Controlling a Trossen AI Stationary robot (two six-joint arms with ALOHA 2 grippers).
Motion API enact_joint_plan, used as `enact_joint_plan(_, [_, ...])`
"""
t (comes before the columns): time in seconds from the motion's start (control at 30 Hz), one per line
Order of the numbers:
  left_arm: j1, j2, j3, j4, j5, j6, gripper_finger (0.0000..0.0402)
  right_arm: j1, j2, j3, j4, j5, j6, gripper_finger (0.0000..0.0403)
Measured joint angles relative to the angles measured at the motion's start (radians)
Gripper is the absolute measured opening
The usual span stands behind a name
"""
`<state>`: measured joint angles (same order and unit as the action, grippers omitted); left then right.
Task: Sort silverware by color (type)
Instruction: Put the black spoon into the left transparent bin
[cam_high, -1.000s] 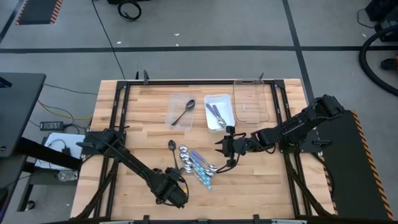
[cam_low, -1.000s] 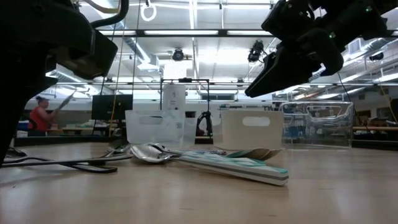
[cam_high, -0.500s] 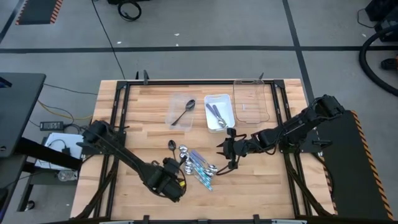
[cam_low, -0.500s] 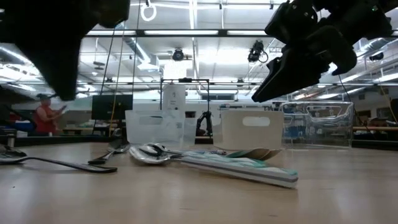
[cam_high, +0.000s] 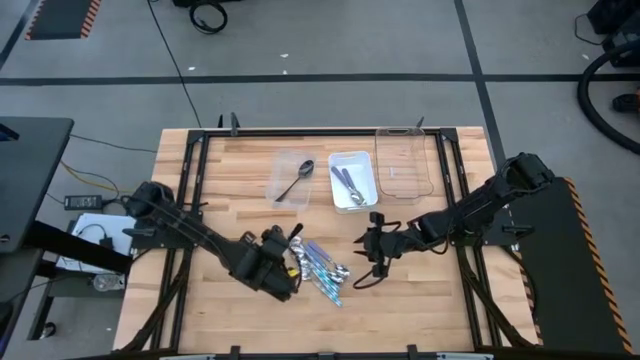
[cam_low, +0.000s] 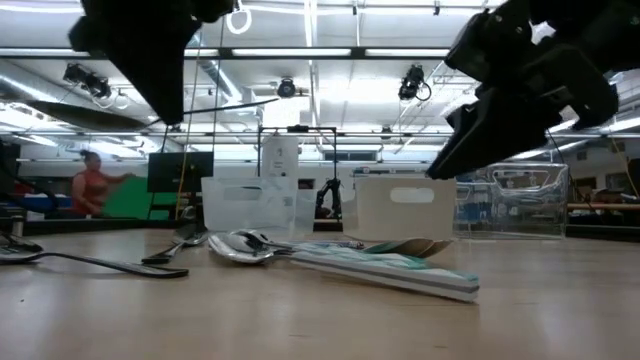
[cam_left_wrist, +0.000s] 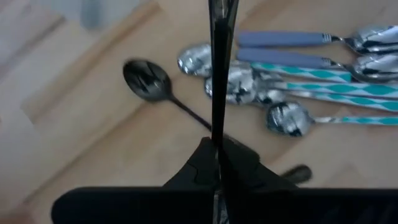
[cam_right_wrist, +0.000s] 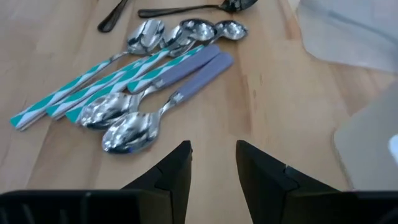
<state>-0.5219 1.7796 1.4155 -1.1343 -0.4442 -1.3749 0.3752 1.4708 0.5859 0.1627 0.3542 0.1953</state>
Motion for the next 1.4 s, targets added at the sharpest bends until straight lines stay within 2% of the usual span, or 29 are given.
enact_joint_plan(0.2, [0.063,-0.015,0.0,0.013,-0.013,0.104,0.0014,0.025,0.0,-0.024,0.009,0.023,0.042,0.0136])
enact_joint_plan(0.5, [0.155,-0.05,0.0,0.01,-0.09,0.235,0.0014,0.072,0.0,-0.038,0.04,0.024,0.032,0.0126])
enact_joint_plan(0.8, [0.304,-0.052,0.0,0.021,-0.179,0.446,0.0014,0.113,0.0,-0.038,0.053,0.048,-0.014,0.0123])
enact_joint_plan(0.97, [0.394,-0.052,0.0,0.081,-0.218,0.584,0.0014,0.131,0.0,-0.038,0.053,0.047,-0.034,0.0123])
enact_joint_plan(1.1, [0.481,-0.052,0.0,0.128,-0.185,0.69,0.0014,0.135,0.0,-0.038,0.053,0.047,-0.038,0.0122])
enact_joint_plan(1.4, [0.711,-0.046,0.0,0.231,-0.001,0.868,0.0014,0.134,0.0,-0.038,0.053,0.046,-0.038,0.0121])
